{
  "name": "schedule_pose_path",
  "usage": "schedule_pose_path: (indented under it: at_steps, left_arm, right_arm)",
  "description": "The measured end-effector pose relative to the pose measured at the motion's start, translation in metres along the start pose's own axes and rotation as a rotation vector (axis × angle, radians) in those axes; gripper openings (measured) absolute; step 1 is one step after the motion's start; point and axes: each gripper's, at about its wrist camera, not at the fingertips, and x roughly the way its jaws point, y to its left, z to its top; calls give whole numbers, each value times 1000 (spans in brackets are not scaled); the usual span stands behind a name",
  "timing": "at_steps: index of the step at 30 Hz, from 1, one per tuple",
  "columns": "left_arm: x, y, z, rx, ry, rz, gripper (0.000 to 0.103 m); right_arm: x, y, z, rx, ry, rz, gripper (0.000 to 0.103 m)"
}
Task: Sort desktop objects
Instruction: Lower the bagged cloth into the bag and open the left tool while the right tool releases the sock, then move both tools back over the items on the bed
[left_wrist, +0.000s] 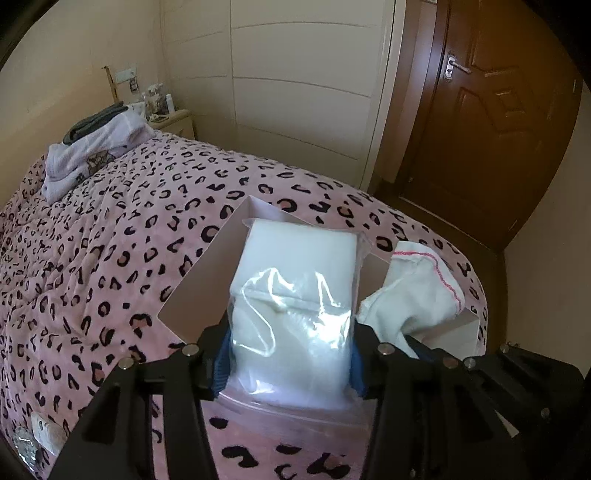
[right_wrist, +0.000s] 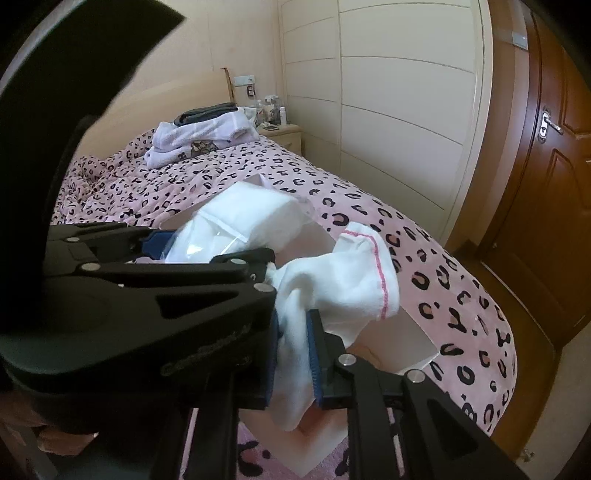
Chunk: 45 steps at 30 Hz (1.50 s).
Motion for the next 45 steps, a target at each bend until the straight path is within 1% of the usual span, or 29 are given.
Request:
schedule_pose_path:
  at_steps: [2,4,6,8,13,19,22,28,31,33,38,40,43,45]
  left_arm:
    - [-1,0,0,-3,-1,-12,53]
    - [-2,0,0,-9,-1,-19,58]
    - [-3,1,0,-27,-1,-41,71]
    - [-5,4,1,-51,-5,-56,76]
    - [-9,8,1,-79,-3,-63,76]
    - [-25,14,-2,-96,-21,-40,76]
    - [-45,21,-3,-118,-44,-26,76]
    - [-102,43,-19,-169,-107,39,76]
    - [-135,57,-41,-198,-141,69,76]
    - [-156,69,-62,-230,-160,98,77]
    - [-197,105,-128,-323,-173,167,77]
    - [-211,121,-158,-378,-174,218,78]
    - [-228,140,-201,-431,-166,280,82]
    - [-240,152,-233,-464,-156,348,82]
  right_arm:
    - [-1,-3,0,5,-3,-4,21]
    - [-3,-5,0,9,0,-1,24]
    - [-3,-7,0,15,13,-1,30]
    - [-4,-10,0,26,31,13,35]
    - [-14,-13,1,39,24,21,35]
    - [-19,-23,8,70,28,47,35]
    - [-29,-24,13,84,31,69,35]
    - [-67,-9,20,65,6,91,35]
    - [-89,7,16,39,-23,103,35]
    - [-99,17,10,28,-35,117,35]
    - [-113,53,-12,-8,-39,172,35]
    - [-114,74,-24,-23,-31,206,35]
    - [-110,106,-41,-50,-9,258,36]
    - [-108,124,-51,-67,5,285,36]
